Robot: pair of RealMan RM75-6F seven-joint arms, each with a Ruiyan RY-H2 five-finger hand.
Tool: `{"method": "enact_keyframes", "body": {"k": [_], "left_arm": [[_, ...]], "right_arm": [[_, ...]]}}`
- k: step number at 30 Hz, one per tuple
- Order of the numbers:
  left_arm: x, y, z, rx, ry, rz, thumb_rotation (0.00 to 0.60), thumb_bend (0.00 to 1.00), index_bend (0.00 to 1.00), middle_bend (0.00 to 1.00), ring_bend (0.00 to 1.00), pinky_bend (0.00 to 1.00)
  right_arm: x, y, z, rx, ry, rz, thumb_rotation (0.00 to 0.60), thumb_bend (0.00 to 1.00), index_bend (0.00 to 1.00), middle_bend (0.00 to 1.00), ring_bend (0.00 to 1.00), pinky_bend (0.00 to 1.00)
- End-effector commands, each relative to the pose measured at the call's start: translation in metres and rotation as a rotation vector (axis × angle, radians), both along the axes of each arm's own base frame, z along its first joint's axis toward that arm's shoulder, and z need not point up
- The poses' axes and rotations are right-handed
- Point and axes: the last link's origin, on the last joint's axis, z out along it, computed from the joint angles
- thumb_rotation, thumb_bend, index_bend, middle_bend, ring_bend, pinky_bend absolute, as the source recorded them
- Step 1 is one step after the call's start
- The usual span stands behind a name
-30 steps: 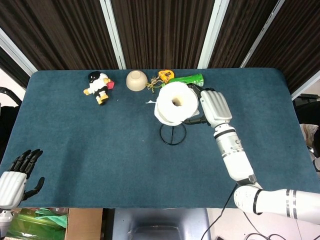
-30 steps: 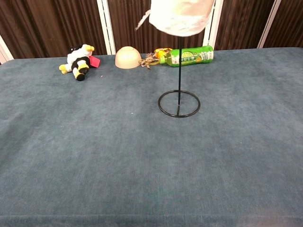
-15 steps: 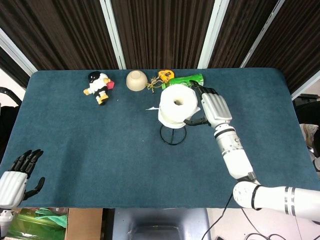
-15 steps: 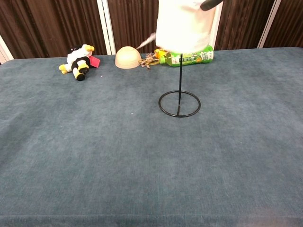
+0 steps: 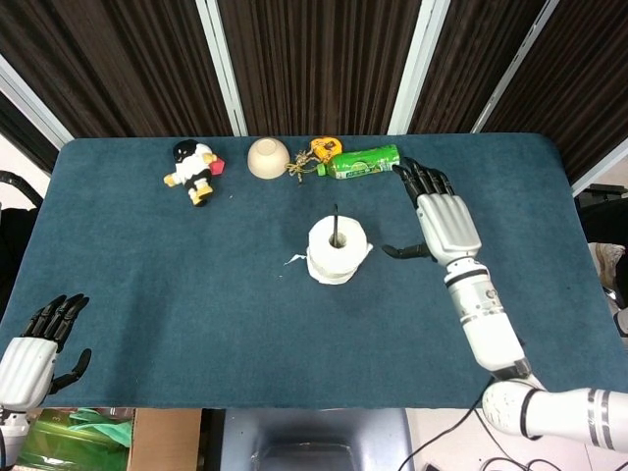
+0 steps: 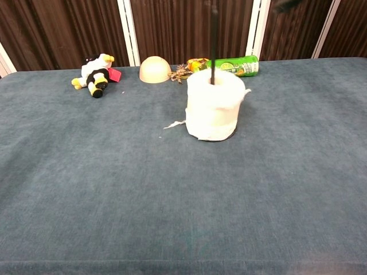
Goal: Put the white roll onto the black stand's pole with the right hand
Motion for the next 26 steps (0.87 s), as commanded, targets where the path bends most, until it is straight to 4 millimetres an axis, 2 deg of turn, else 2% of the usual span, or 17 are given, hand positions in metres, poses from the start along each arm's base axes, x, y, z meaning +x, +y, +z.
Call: {"method": "enact_keyframes", "body": {"k": [1,4,8,12,14,18,21,26], "left_arm": [[0.0,-0.001,0.0,0.004,0.003,0.0,0.6,0.44,0.0,0.09,0.06,0.16],[0.001,0.004,0.002,0.011,0.007,0.002,0.6,0.44,0.0,0.09,0.06,0.16],[0.002,0.007,0.001,0.018,0.014,0.004,0.6,0.44,0.0,0.09,0.06,0.16],[0.003,0.007,0.002,0.026,0.017,0.0,0.6,0.44,0.0,0.09,0.06,0.16],[0.003,0.008,0.003,0.028,0.019,-0.001,0.6,0.44,0.0,0.09,0.06,0.16],[0.002,0.013,0.002,0.028,0.026,0.007,0.6,0.44,0.0,0.09,0.06,0.16],[0.0,-0.001,-0.001,0.019,0.037,0.024,0.6,0.44,0.0,0.09,0.06,0.16],[-0.001,-0.004,-0.001,0.012,0.046,0.024,0.6,0.44,0.0,0.09,0.06,0.16]], "right_arm": [[-0.054,0.056,0.0,0.009,0.133,0.035,0.6,0.19,0.0,0.0,0.0,0.0],[-0.097,0.099,-0.009,0.002,0.211,0.058,0.6,0.19,0.0,0.0,0.0,0.0],[-0.146,0.149,-0.025,0.005,0.273,0.067,0.6,0.19,0.0,0.0,0.0,0.0],[-0.188,0.182,-0.031,-0.052,0.294,0.02,0.6,0.19,0.0,0.0,0.0,0.0],[-0.202,0.187,-0.034,-0.059,0.287,-0.032,0.6,0.19,0.0,0.0,0.0,0.0],[-0.202,0.181,-0.029,-0.111,0.3,-0.011,0.6,0.19,0.0,0.0,0.0,0.0],[-0.204,0.18,-0.03,-0.114,0.303,-0.016,0.6,0.19,0.0,0.0,0.0,0.0],[-0.204,0.179,-0.03,-0.104,0.3,-0.028,0.6,0.19,0.0,0.0,0.0,0.0]]}}
